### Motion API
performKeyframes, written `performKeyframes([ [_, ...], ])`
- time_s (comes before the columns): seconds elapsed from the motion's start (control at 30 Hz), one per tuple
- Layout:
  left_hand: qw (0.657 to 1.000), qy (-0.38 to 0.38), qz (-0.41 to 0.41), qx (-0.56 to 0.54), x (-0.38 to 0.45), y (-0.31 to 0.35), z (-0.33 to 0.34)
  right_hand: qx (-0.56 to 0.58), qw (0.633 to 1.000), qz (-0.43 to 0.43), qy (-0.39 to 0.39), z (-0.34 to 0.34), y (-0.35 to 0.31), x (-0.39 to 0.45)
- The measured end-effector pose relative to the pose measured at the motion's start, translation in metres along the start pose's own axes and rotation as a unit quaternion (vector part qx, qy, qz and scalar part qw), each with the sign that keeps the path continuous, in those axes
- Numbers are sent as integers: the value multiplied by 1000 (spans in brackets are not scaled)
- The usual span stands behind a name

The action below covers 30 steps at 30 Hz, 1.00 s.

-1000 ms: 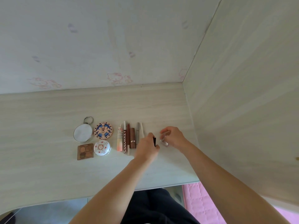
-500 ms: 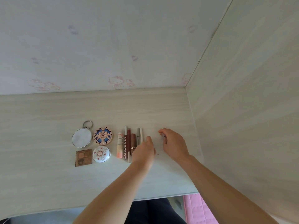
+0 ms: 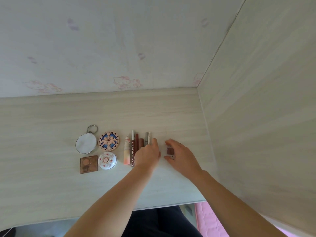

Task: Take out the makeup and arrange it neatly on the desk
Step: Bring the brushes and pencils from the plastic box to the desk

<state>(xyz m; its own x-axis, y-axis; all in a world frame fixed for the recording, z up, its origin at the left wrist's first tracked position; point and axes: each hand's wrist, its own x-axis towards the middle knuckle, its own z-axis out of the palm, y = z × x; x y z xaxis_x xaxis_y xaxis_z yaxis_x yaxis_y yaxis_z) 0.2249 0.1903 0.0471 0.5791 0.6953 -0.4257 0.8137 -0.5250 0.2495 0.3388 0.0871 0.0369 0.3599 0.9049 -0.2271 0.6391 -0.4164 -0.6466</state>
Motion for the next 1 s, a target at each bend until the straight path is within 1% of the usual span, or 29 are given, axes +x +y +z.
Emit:
performKeyframes([
  [0.1, 1000, 13, 9, 23, -2, -1, -3, 25, 999, 17, 12, -3, 4, -6],
  [0.17, 998, 38, 31, 43, -6, -1, -4, 29, 998, 36, 40, -5, 8, -12],
  [0.23, 993, 65, 85, 52, -10, 1, -5, 45, 993, 65, 85, -7, 10, -17],
  [0.3, 982, 72, 164, 55, -10, 5, -3, 110, 979, 129, 110, -9, 11, -20],
  [0.37, 971, 46, 225, 71, -9, 9, -2, 191, 953, 210, 108, -12, 11, -21],
  [0.4, 965, 34, 247, 79, -8, 11, -1, 212, 940, 245, 105, -13, 12, -21],
  [0.5, 957, 16, 276, 82, -7, 11, 3, 275, 904, 316, 90, -19, 16, -22],
  [0.57, 954, 36, 293, 60, -9, 10, 2, 351, 864, 353, 78, -20, 18, -21],
  [0.63, 944, 90, 315, 25, -12, 7, -1, 414, 823, 382, 76, -22, 17, -20],
  [0.67, 941, 112, 318, 16, -13, 5, -1, 430, 812, 388, 74, -22, 16, -19],
  [0.7, 940, 126, 315, 18, -13, 3, -1, 432, 812, 387, 68, -22, 17, -19],
  [0.8, 939, 149, 308, 25, -10, 2, -3, 399, 844, 356, 42, -20, 17, -18],
  [0.87, 940, 163, 301, 21, -6, 2, -5, 399, 851, 341, 32, -19, 16, -19],
  [0.93, 944, 166, 283, 26, -2, 3, -9, 388, 864, 320, 34, -16, 13, -18],
  [1.0, 952, 158, 257, 41, 5, 3, -12, 351, 886, 301, 40, -13, 9, -17],
])
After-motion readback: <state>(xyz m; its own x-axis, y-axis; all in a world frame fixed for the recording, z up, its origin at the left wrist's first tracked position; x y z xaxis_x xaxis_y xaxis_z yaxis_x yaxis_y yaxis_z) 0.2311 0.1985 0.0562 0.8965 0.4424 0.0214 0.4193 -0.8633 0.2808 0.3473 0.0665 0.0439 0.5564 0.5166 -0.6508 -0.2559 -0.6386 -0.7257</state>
